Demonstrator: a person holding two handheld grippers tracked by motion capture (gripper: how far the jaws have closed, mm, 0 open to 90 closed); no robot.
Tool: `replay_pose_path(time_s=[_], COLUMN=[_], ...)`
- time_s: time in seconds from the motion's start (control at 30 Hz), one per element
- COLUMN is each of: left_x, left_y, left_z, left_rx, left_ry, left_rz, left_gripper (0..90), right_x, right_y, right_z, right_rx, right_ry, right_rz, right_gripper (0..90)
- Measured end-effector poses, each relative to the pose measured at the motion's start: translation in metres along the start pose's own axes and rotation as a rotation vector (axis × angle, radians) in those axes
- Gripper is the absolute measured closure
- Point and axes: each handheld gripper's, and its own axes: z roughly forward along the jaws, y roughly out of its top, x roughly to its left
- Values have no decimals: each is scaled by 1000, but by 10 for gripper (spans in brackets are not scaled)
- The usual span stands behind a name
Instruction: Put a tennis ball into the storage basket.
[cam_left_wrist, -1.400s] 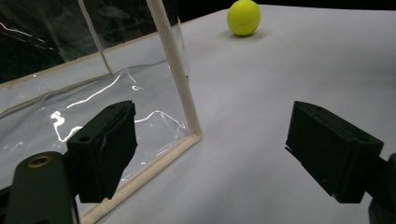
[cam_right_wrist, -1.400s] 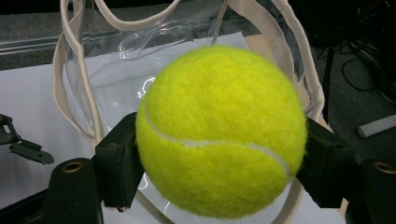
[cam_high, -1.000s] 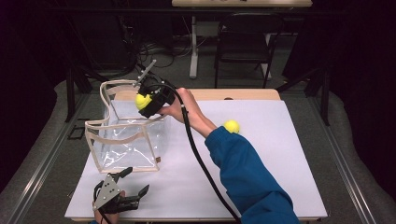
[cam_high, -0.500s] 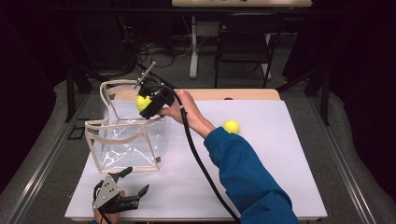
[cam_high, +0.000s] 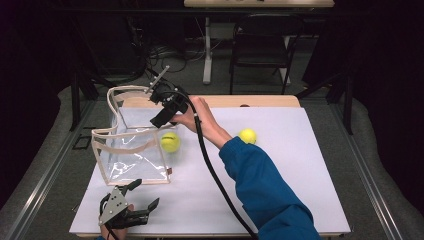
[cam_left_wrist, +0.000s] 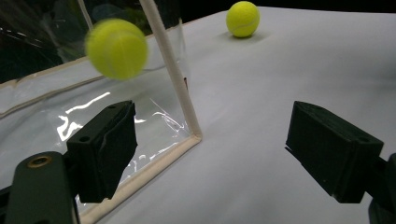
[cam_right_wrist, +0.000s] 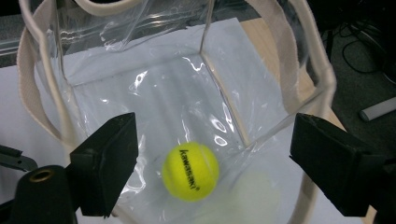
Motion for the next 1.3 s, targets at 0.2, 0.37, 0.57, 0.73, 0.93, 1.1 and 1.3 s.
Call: replay_pose_path(time_s=[0.2,0.37,0.57,0.73,0.93,1.1,1.3], left_x=[0,-1,-1,-1,-1,-1,0], left_y=[0,0,0,0,0,1,0], left_z=[1,1,1,1,2,1,2], left_rx=[0,1,2,3,6,3,6], left_ry=[0,2,3,2,0,-1,-1], left_rz=[1,3,-2,6,4,7,5], left_gripper=[159,159,159,159,159,159,159], right_x=[-4,-10,-14,-18,-21,-23,-22], right_y=[-6,-17,-35,-50,-68,-82,-96], right_z=[-13,-26,-40,-49,-52,-52,-52], right_rx=[-41,-65,-98,-111,-95,-86,-61], right_ry=[18,17,17,19,19,19,21], right_rz=[19,36,31,41,46,58,46], right_gripper=[134,109,114,101,94,83,66])
